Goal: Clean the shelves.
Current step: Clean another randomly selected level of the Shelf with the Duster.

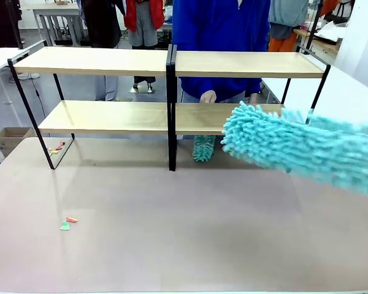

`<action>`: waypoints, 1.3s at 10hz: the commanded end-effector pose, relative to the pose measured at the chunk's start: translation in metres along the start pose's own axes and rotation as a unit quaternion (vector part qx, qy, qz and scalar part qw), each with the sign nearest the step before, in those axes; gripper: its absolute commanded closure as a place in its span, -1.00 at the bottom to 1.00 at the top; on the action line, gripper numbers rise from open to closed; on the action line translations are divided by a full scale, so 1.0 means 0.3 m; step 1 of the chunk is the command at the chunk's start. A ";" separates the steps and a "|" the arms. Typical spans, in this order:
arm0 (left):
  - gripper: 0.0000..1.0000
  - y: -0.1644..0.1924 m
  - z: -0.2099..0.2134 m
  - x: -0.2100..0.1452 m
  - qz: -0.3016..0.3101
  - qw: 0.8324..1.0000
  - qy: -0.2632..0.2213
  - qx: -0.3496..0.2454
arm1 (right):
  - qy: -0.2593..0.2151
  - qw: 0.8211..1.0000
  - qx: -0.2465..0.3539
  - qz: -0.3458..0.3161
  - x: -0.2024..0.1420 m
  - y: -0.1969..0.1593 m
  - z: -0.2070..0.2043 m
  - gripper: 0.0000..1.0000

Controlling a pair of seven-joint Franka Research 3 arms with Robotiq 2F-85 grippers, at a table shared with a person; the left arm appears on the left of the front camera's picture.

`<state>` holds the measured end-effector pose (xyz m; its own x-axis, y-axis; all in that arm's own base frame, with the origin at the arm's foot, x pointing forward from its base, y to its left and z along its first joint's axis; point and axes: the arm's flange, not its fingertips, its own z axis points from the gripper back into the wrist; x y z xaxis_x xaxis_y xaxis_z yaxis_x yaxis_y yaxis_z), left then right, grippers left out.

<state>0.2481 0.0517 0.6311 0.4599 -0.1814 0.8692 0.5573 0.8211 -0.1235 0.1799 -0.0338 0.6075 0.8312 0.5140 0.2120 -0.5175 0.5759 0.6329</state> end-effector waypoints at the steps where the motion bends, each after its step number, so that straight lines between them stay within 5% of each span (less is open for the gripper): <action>1: -1.00 0.002 -0.003 0.000 0.002 1.000 0.000 -0.001 | -0.013 0.993 0.040 0.108 -0.063 0.050 0.125 0.75; 3: -1.00 0.002 -0.003 0.000 0.002 1.000 0.000 -0.001 | -0.074 0.959 0.040 0.270 -0.101 0.085 0.182 0.75; 6: -1.00 0.002 -0.003 0.000 0.002 1.000 0.000 -0.001 | -0.182 0.924 0.003 0.337 -0.119 0.072 0.228 0.75; 7: -1.00 0.002 -0.003 0.000 0.002 1.000 0.000 -0.001 | -0.101 0.951 0.001 0.291 -0.124 0.111 0.235 0.75; 11: -1.00 0.002 -0.003 0.000 0.002 1.000 0.000 -0.001 | -0.112 0.950 0.000 0.292 -0.123 0.098 0.230 0.75; 13: -1.00 0.002 -0.003 0.000 0.002 1.000 0.000 -0.001 | -0.086 0.964 -0.047 0.246 -0.028 0.050 0.148 0.75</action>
<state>0.2481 0.0517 0.6311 0.4601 -0.1814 0.8692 0.5572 0.8211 -0.1236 0.1588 -0.0695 0.6613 0.4813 0.6160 0.6235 -0.8749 0.2939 0.3850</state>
